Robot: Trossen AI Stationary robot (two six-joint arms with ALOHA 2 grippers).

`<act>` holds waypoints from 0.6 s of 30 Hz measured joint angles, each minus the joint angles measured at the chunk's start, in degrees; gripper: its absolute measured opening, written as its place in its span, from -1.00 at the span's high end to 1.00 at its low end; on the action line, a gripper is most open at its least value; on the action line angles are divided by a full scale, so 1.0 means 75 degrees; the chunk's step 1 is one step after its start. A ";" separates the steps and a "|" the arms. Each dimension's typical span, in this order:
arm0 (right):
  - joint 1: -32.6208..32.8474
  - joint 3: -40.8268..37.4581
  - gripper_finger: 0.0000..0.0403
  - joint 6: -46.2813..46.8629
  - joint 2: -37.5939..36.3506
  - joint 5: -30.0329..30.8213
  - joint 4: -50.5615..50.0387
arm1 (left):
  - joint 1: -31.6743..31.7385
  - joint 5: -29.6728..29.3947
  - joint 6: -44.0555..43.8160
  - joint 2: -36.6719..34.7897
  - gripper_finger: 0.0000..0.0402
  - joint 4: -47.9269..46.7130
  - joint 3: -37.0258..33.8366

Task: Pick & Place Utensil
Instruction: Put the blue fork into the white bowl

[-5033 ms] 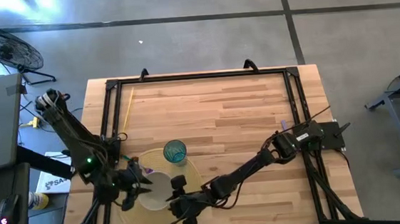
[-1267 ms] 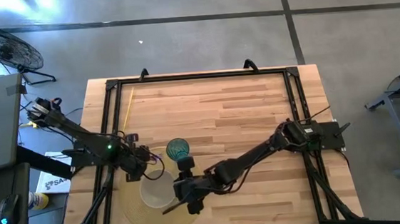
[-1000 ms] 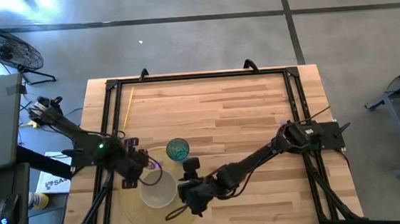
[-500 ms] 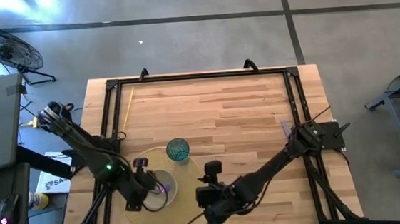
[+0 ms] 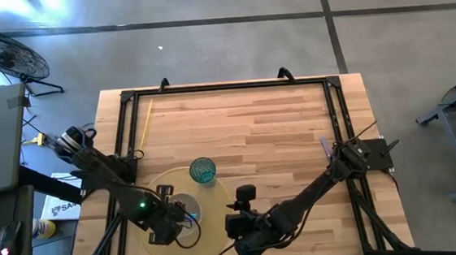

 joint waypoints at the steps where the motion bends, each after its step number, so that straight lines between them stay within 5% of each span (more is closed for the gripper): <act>1: 0.0000 0.0002 0.32 0.0000 0.0000 0.0000 0.0009 | 0.0024 -0.0001 0.0002 0.0049 0.98 -0.0029 0.0000; 18: -0.0003 0.0002 0.32 0.0022 0.0000 -0.0106 0.0008 | 0.0113 -0.0128 0.0118 0.0251 0.95 -0.0013 0.0000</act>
